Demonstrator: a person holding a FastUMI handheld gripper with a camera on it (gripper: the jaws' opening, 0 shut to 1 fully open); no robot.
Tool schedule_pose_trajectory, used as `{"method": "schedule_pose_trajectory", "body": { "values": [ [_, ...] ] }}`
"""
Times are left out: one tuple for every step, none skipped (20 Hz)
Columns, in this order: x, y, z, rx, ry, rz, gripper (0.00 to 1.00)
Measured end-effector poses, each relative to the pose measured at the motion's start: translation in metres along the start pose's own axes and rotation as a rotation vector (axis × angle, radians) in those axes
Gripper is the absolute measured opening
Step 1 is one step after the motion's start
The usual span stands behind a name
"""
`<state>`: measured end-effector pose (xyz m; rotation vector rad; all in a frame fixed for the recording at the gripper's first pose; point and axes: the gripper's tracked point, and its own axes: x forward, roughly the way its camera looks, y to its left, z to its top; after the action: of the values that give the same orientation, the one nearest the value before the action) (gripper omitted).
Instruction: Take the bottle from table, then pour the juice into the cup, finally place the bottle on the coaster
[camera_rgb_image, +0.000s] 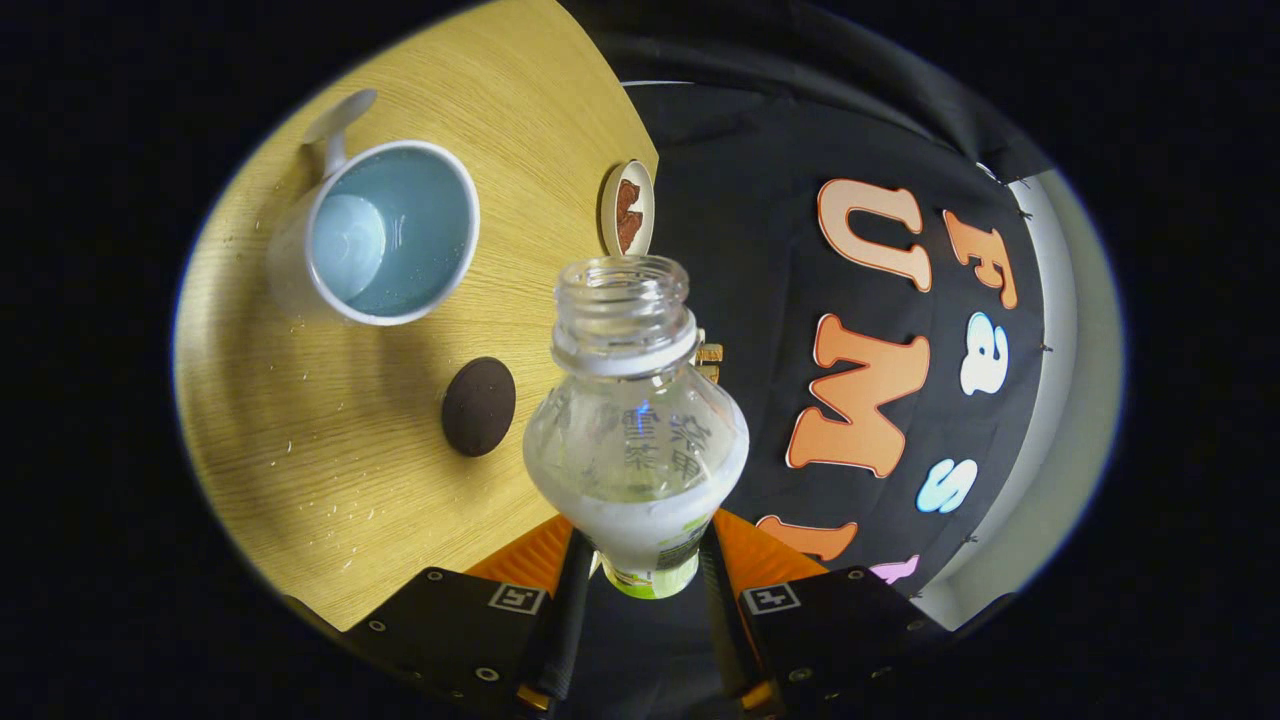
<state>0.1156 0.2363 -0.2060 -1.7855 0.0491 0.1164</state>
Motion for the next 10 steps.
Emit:
{"method": "schedule_pose_trajectory", "body": {
  "values": [
    [0.0000, -0.0005, 0.0006, -0.004, -0.002, 0.000, 0.57],
    [0.0001, -0.0009, 0.0007, -0.009, -0.004, -0.001, 0.57],
    [0.0004, -0.0021, 0.0008, -0.019, -0.007, -0.003, 0.57],
    [0.0016, -0.0032, 0.0004, -0.029, -0.011, -0.005, 0.57],
    [0.0021, -0.0037, 0.0007, -0.036, -0.015, -0.005, 0.57],
    [0.0026, -0.0040, 0.0006, -0.040, -0.018, -0.005, 0.57],
    [0.0025, -0.0041, 0.0006, -0.043, -0.019, -0.004, 0.57],
    [0.0039, -0.0047, -0.0003, -0.046, -0.019, -0.004, 0.57],
    [0.0040, -0.0053, -0.0002, -0.051, -0.023, -0.003, 0.57],
    [0.0047, -0.0060, -0.0002, -0.056, -0.024, -0.003, 0.57]
  ]
}}
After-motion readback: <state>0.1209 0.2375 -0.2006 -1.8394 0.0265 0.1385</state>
